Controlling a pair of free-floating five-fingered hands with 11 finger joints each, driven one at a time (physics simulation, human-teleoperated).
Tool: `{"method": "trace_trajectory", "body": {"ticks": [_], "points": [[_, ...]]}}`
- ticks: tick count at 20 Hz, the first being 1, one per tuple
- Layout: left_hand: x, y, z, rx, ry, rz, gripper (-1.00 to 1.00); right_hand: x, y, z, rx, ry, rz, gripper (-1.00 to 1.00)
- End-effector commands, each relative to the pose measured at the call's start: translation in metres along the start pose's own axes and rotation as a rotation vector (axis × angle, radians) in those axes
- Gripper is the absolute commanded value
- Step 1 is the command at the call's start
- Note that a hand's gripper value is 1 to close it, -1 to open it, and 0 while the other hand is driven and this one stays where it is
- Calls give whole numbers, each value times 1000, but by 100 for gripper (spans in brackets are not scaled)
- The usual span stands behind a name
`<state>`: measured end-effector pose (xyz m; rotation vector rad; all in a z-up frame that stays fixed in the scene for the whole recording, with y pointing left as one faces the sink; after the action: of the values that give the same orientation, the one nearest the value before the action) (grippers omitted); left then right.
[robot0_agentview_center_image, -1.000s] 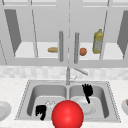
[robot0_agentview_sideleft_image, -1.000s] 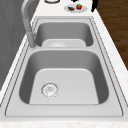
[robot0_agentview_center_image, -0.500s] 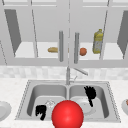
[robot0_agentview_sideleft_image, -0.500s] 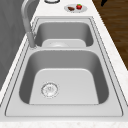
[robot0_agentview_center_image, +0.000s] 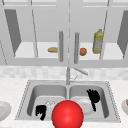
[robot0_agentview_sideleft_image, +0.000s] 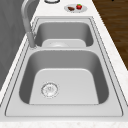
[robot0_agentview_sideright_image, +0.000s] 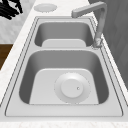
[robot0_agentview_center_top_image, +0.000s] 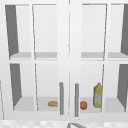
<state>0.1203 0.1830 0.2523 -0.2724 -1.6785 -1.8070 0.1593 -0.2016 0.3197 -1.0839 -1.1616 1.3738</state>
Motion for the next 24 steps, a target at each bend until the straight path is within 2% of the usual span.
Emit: {"method": "trace_trajectory", "body": {"ticks": [1, 9, 16, 19, 21, 24], "points": [[0, 0, 0, 0, 0, 0, 0, -4, -5, 27, 48, -20, -52, -100], [0, 0, 0, 0, 0, 0, 0, -7, -19, 89, 119, -12, -67, -100], [0, 0, 0, 0, 0, 0, 0, 5, -9, 139, 118, -4, -24, -100], [0, 0, 0, 0, 0, 0, 0, 5, -9, 138, 96, -26, -16, -100], [0, 0, 0, 0, 0, 0, 0, 4, -8, 137, 102, -6, -22, -100], [0, 0, 0, 0, 0, 0, 0, 6, -11, 126, 148, -20, -27, -100]]}}
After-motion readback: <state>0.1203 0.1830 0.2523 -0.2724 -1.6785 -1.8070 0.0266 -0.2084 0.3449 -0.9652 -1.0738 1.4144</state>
